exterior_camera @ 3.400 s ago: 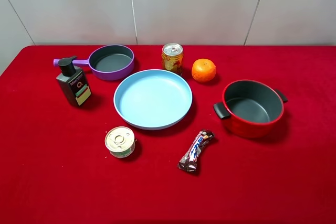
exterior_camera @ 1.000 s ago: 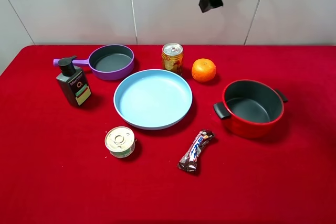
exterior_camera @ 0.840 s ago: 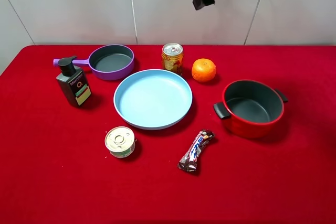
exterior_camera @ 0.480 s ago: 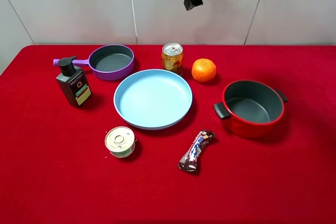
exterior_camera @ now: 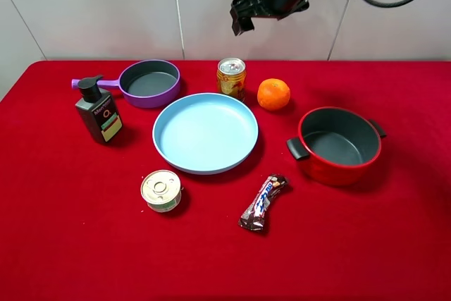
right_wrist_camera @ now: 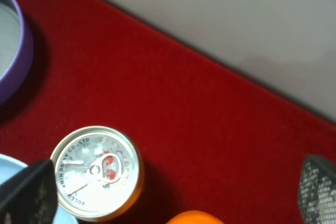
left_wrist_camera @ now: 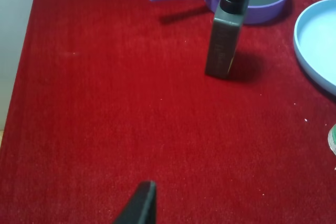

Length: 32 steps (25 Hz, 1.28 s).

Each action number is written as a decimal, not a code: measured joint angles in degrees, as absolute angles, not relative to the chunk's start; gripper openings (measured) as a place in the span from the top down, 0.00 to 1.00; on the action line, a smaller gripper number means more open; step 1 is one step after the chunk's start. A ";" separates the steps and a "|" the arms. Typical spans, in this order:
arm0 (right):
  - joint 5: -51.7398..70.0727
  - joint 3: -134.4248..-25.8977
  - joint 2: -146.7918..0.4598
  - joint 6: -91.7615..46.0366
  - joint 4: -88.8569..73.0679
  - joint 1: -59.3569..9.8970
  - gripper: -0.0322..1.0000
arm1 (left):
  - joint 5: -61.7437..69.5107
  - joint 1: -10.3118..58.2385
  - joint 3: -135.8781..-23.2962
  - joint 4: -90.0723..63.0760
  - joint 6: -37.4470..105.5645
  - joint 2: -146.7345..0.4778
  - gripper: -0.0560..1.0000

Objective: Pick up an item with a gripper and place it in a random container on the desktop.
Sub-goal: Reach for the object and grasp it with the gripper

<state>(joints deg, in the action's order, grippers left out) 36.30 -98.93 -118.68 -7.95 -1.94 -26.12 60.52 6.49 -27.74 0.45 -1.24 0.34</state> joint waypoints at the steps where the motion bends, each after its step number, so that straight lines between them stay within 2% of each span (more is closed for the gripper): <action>1: 36.05 -98.93 -119.12 -8.08 -2.51 -26.12 0.30 | 60.52 6.49 -27.74 0.45 -1.24 0.34 0.01; 16: 29.44 -99.10 -125.50 -8.13 -8.53 -27.39 0.30 | 60.52 6.49 -27.74 0.45 -1.24 0.34 0.01; 32: 27.87 -99.42 -130.38 -8.29 -11.30 -27.45 0.30 | 60.52 6.49 -27.74 0.45 -1.24 0.34 0.01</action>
